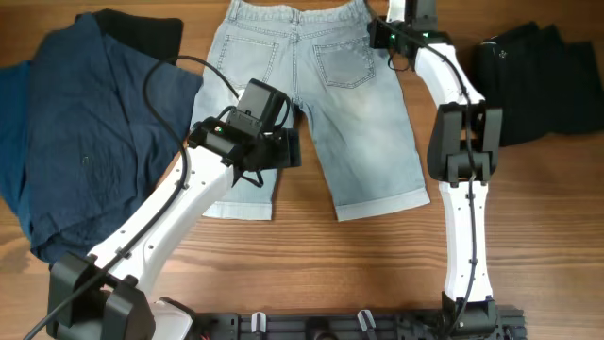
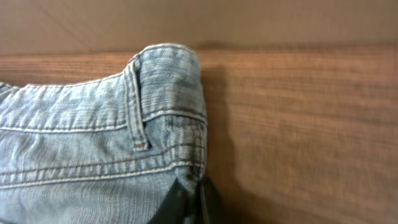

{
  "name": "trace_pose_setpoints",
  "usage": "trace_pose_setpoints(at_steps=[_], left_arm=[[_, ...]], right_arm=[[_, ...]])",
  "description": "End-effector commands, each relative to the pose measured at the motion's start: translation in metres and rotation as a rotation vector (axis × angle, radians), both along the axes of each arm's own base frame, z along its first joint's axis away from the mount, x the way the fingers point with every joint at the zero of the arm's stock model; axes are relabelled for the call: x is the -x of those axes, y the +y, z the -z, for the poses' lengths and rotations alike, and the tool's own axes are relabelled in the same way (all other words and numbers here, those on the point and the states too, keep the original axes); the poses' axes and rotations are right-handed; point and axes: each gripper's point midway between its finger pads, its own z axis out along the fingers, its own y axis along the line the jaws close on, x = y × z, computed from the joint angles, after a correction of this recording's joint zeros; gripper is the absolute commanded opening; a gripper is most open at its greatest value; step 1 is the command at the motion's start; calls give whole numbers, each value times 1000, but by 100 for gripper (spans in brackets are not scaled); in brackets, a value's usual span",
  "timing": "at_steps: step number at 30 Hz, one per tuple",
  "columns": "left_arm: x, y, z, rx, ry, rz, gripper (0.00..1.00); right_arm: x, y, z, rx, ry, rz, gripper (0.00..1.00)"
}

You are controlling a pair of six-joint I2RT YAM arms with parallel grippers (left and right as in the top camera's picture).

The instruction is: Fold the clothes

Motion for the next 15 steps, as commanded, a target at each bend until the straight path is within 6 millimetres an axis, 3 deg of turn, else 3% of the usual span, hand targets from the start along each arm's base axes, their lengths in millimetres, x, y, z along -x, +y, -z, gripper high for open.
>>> trace_pose_setpoints(at_steps=[1,4,9,12,15], left_arm=[[-8,-3,-5,9,-30,-14,85],[-11,-5,-7,17,-44,-14,85],[-15,-7,-9,26,-60,-14,85],[-15,-7,-9,25,-58,-14,85],[-14,-7,1,13,-33,-13,85]], right_arm=[[9,-14,-17,49,50,50,4],[20,-36,-71,110,56,123,4],[72,-70,-124,156,204,249,4],[106,-91,-131,154,325,295,4],[146,-126,-117,190,505,425,4]])
